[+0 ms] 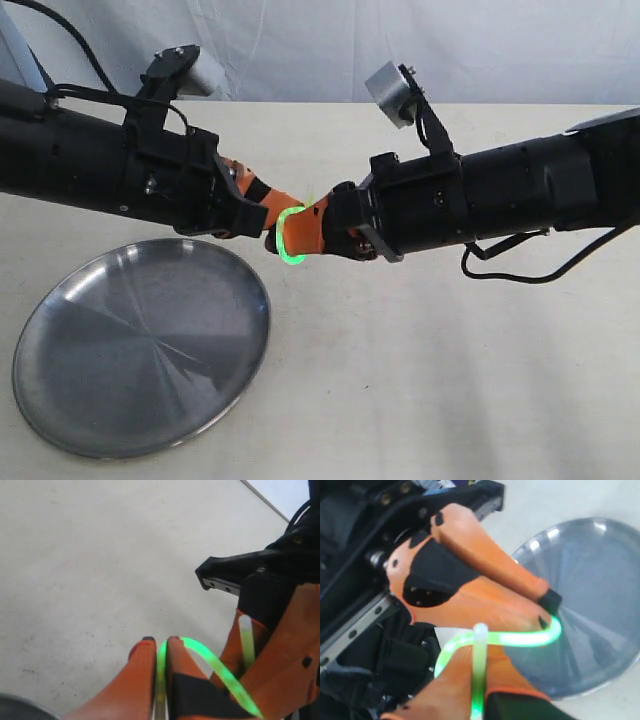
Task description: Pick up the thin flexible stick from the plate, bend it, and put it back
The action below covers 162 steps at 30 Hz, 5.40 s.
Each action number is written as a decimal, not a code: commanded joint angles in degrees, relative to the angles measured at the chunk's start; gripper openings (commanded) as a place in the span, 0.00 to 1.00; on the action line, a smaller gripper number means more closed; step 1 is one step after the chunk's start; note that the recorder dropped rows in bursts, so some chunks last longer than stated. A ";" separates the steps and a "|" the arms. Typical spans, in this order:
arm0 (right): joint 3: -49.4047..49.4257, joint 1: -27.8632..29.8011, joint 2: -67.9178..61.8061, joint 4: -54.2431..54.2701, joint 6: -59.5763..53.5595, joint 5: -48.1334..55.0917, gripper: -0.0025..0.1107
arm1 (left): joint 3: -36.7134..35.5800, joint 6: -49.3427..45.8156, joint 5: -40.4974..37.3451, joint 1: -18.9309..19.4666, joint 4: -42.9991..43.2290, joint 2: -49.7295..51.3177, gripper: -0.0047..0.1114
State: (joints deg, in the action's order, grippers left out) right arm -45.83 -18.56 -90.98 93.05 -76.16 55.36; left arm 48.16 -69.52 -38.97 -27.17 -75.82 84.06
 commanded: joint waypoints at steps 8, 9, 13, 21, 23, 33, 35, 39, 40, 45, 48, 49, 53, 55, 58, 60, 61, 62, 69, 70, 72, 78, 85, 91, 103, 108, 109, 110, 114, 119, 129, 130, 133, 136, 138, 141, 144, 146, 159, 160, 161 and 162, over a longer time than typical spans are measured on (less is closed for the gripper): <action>-0.83 -0.87 0.37 -10.88 21.24 -12.40 0.49 | -0.01 0.18 4.49 -0.39 6.22 0.68 0.04; -0.83 -0.87 0.37 -11.92 22.23 -13.27 0.49 | -0.01 0.35 4.60 -0.39 6.67 0.68 0.04; -0.83 -0.76 0.37 -15.77 25.36 -16.97 0.49 | -0.01 7.03 6.49 -0.39 15.38 0.68 0.04; -0.83 -0.76 0.37 -19.00 28.46 -29.30 0.49 | -0.01 29.03 7.86 -0.39 41.51 0.68 0.04; -0.83 -0.76 0.48 -19.11 28.46 -32.18 0.49 | -0.01 34.18 7.86 -0.39 47.04 0.68 0.04; -0.83 -0.76 0.48 -20.46 28.58 -35.44 0.49 | -0.01 63.43 3.73 -0.39 74.21 -1.93 0.04; -0.83 -0.76 0.48 -20.82 28.58 -35.80 0.49 | -0.01 66.64 0.77 -0.39 77.00 -3.03 0.04; -0.83 -0.76 0.48 -21.05 28.58 -36.07 0.49 | -0.01 67.23 -3.02 -0.39 76.73 -3.03 0.04; -0.83 -0.76 0.48 -22.20 28.58 -35.69 0.49 | -0.01 67.40 -4.45 -0.39 76.73 -3.03 0.04; -0.83 -0.76 0.48 -22.31 28.58 -34.04 0.49 | -0.01 67.86 -6.38 -0.39 76.38 -3.03 0.12; -0.83 -0.76 0.48 -22.79 28.58 -32.61 0.49 | -0.01 68.81 -6.38 -0.39 76.33 -3.03 0.34; -0.83 -0.76 0.48 -22.95 28.58 -32.15 0.49 | -0.01 69.52 -6.23 -0.39 76.46 -3.03 0.39; -0.83 -0.76 0.48 -23.45 28.58 -30.39 0.49 | -0.01 70.09 -4.74 -0.39 77.43 -3.03 0.49; -0.83 -0.76 0.70 -23.59 28.58 -30.11 0.49 | -0.01 70.81 -3.71 -0.39 78.59 -3.27 0.48; -0.83 -0.76 2.36 -26.58 28.58 -29.95 0.46 | -0.01 72.62 -2.77 -0.39 80.48 -5.38 0.44; -0.83 -0.76 4.19 -30.56 28.58 -28.13 0.36 | -0.01 74.63 -1.74 -0.39 81.18 -7.44 0.35; -0.83 -0.76 5.37 -32.77 28.58 -26.89 0.27 | -0.01 75.81 -0.65 -0.39 81.92 -9.26 0.25; -0.83 -0.76 6.60 -34.99 28.58 -25.43 0.17 | -0.01 76.82 0.25 -0.39 82.43 -10.65 0.18; 4.35 -0.76 17.15 -38.68 29.16 -27.90 0.01 | -0.90 81.52 11.69 -0.39 82.71 -23.52 0.04; 5.83 -0.76 18.67 -38.68 29.32 -29.50 0.01 | -1.73 81.88 13.67 -0.39 82.71 -25.52 0.04; 9.13 -0.76 22.49 -38.68 29.72 -32.84 0.01 | -3.73 84.14 16.45 -0.39 83.25 -28.74 0.04; 17.68 -0.86 32.53 -38.43 35.18 -40.46 0.01 | -13.87 85.63 22.36 -0.39 86.99 -36.31 0.04; 20.45 -0.86 37.44 -38.15 37.38 -39.00 0.01 | -20.32 86.07 25.28 -0.39 87.28 -38.28 0.04; 20.45 -0.86 37.57 -38.15 37.38 -39.49 0.01 | -20.44 86.07 25.35 -0.39 87.38 -38.31 0.04; 21.78 1.04 50.65 -44.17 34.59 -40.93 0.01 | -20.44 86.07 25.35 -0.39 87.38 -38.31 0.04; 27.70 12.93 67.01 -43.52 35.35 -40.91 0.01 | -20.44 86.07 25.35 -0.39 87.38 -38.31 0.04; 28.91 15.02 69.67 -43.52 35.92 -40.67 0.01 | -20.44 86.07 25.35 -0.39 87.38 -38.31 0.04; 30.16 16.71 72.13 -43.52 36.04 -40.60 0.01 | -20.44 86.07 25.35 -0.39 87.38 -38.31 0.04; 34.95 18.49 80.71 -45.75 35.81 -40.60 0.01 | -20.44 86.07 25.35 -0.39 87.38 -38.31 0.04; 39.17 18.50 84.25 -47.64 35.81 -40.72 0.01 | -20.44 86.07 25.35 -0.39 87.38 -38.31 0.04; 45.14 18.56 86.83 -81.73 73.42 -40.79 0.01 | -20.44 86.07 25.35 -0.39 87.38 -38.31 0.04; 45.66 18.56 87.35 -83.45 75.25 -40.71 0.01 | -20.44 86.07 25.35 -0.39 87.38 -38.31 0.04; 45.83 18.56 89.04 -86.26 77.65 -40.56 0.01 | -20.44 85.95 25.32 -0.39 87.42 -38.31 0.04; 45.83 18.50 90.36 -87.01 77.65 -39.58 0.01 | -20.44 85.95 25.32 -0.39 87.42 -38.31 0.04; 45.83 18.50 90.71 -87.68 77.65 -38.59 0.01 | -20.44 85.95 25.32 -0.39 87.42 -38.31 0.04; 45.83 18.50 90.71 -88.51 77.65 -38.09 0.01 | -20.44 85.95 25.32 -0.39 87.42 -38.31 0.04; 45.83 18.50 90.71 -88.88 77.65 -38.08 0.01 | -20.44 85.96 25.32 -0.39 87.64 -38.31 0.04; 45.83 18.56 90.71 -88.97 76.81 -37.96 0.01 | -20.44 85.96 25.32 -0.39 87.89 -38.31 0.04; 45.83 18.56 90.71 -88.70 77.14 -37.96 0.01 | -20.44 85.96 25.32 -0.39 87.89 -38.31 0.04; 45.83 18.56 90.71 -88.70 77.14 -37.96 0.01 | -20.44 85.96 25.32 -0.39 87.89 -38.31 0.04; 45.83 18.56 90.71 -88.70 77.14 -37.96 0.01 | -20.44 85.96 25.32 -0.39 87.89 -38.31 0.04; 45.83 18.56 90.71 -88.70 77.14 -37.96 0.01 | -20.44 85.96 25.32 -0.39 87.89 -38.31 0.04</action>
State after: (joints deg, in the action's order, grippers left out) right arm -0.12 -0.31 -0.50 4.51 1.10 17.73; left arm 27.90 16.31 -14.42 -27.43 11.93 46.24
